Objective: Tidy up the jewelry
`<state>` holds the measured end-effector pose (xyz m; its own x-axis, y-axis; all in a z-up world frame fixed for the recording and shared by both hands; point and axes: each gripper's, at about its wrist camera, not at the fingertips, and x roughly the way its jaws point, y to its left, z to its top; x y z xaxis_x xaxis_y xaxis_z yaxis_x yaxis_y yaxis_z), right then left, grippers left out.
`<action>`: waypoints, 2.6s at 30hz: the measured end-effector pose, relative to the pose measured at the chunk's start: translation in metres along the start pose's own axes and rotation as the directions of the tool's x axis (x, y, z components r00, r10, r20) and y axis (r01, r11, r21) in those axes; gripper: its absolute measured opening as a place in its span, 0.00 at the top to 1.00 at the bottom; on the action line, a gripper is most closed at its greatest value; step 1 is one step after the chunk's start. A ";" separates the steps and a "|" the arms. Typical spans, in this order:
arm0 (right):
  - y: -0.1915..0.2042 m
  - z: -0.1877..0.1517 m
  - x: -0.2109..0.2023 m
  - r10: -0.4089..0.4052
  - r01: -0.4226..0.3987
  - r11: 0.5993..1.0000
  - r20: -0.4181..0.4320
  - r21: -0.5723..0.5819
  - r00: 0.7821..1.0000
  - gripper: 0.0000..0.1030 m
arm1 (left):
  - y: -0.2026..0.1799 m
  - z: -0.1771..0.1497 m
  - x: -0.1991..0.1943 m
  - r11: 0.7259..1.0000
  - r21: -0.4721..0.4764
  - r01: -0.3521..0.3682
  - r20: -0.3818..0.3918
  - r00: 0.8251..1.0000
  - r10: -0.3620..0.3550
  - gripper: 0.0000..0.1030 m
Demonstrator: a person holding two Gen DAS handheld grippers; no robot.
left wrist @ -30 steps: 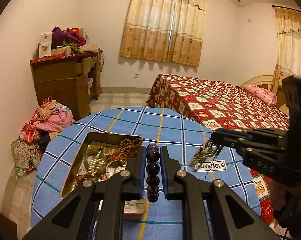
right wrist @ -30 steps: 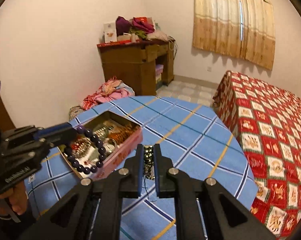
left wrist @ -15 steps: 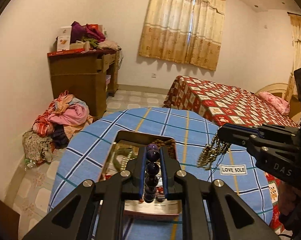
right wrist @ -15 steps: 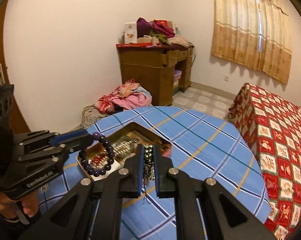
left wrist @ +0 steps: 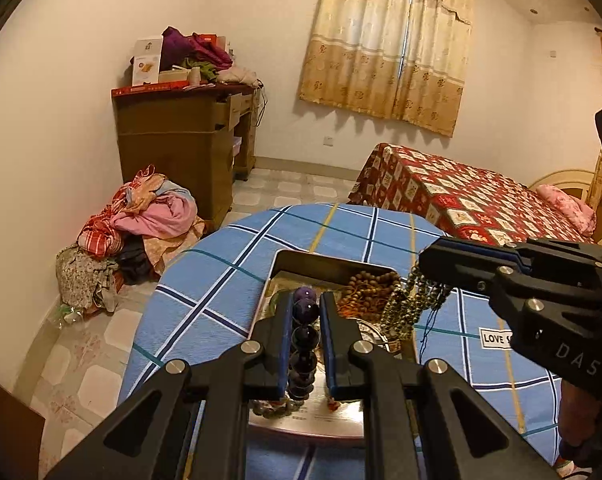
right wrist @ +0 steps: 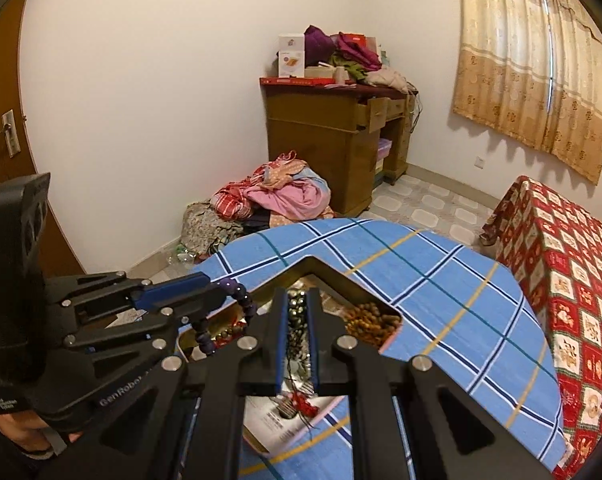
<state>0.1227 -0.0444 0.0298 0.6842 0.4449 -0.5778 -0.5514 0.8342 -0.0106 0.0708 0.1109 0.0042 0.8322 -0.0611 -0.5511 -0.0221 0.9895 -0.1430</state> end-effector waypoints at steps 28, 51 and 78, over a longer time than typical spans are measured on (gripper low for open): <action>-0.013 -0.035 0.061 0.028 -0.016 0.996 -0.137 0.083 0.990 0.88 | 0.010 -0.012 0.034 1.000 0.006 -0.024 -0.083 0.996 0.024 0.87; -0.035 -0.061 -0.023 -0.076 0.083 0.976 -0.042 0.203 0.996 0.34 | -0.008 -0.010 -0.033 0.995 -0.002 -0.100 0.047 0.994 0.100 0.27; -0.044 -0.063 -0.053 -0.098 0.090 0.970 0.024 0.224 0.995 0.28 | -0.026 -0.011 -0.047 0.996 0.020 -0.092 0.063 0.994 0.091 0.27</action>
<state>0.0804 -0.1251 0.0093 0.7459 0.3687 -0.5547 -0.3665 0.9226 0.1204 0.0258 0.0870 0.0247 0.8599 0.0377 -0.5090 -0.0880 0.9933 -0.0752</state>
